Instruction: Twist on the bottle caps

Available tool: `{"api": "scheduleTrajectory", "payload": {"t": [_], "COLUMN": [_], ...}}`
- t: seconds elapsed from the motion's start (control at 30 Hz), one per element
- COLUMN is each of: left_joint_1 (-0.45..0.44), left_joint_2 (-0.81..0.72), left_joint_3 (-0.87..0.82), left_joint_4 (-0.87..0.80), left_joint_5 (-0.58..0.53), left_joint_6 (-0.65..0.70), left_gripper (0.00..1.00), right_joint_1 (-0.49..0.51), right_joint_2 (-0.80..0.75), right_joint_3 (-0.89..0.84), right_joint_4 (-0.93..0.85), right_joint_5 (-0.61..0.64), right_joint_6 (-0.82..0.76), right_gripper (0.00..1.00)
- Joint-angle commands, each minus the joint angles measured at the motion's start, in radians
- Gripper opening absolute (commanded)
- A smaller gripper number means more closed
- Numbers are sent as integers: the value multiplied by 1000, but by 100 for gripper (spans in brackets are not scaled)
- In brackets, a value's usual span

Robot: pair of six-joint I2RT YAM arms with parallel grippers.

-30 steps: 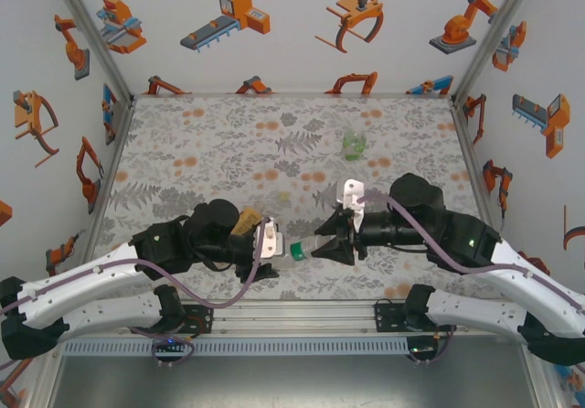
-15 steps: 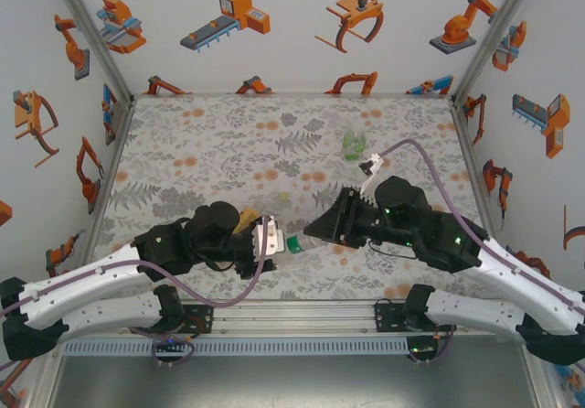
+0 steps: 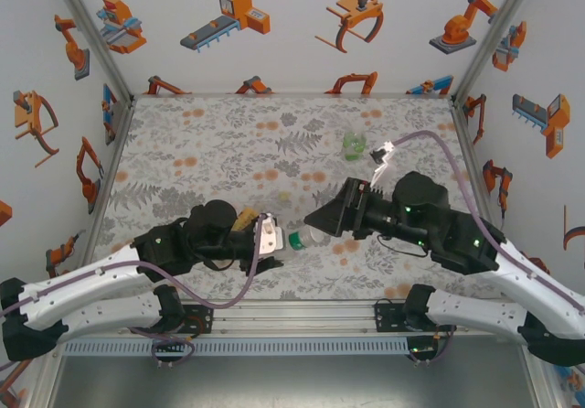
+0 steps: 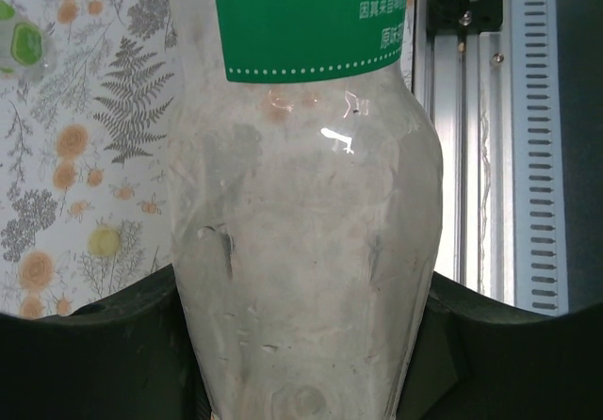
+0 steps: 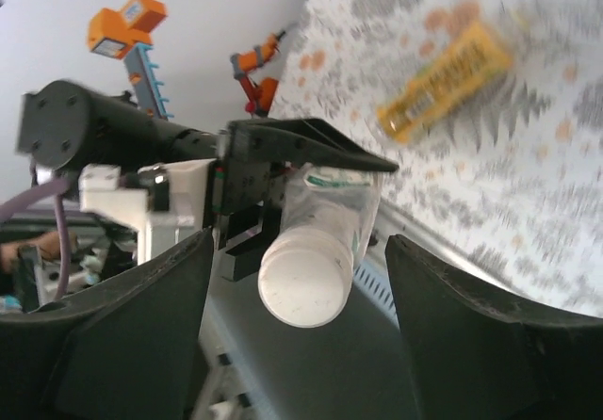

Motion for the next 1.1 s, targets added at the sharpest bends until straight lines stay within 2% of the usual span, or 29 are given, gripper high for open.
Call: {"api": "scheduleTrajectory", "payload": {"t": [0.0,0.07,0.13,0.3,0.43,0.6,0.73,1.07], "left_joint_1": [-1,-1,-1,-1,-1,-1,-1,-1], "left_joint_2": [-24,-27,-27,-30,-29,-18,-21,-32], "left_joint_3": [-6,-1,5,10,12,29,31,25], "left_joint_4": [36,18,0,-24,-30,-58,-60,-51], "left_joint_5": [52,59,70,114,136,138,137,124], "left_joint_6": [-14,-14,-16,-41,-62,-68,-70,-74], "left_gripper": [16,16,16,16,16,17,17,17], "right_joint_1": [6,5,6,6,7,7,7,8], "right_joint_2": [-60,-85,-86,-1,92,140,138,126], "right_joint_3": [-48,-69,-41,112,228,249,217,142], "right_joint_4": [227,276,225,-75,-270,-289,-246,-157], "right_joint_5": [-35,-104,-161,-394,-499,-520,-492,-533], "right_joint_6": [-306,-458,-631,-1107,-1318,-1383,-1379,-1329], "right_gripper": [67,67,70,70,70,69,65,54]}}
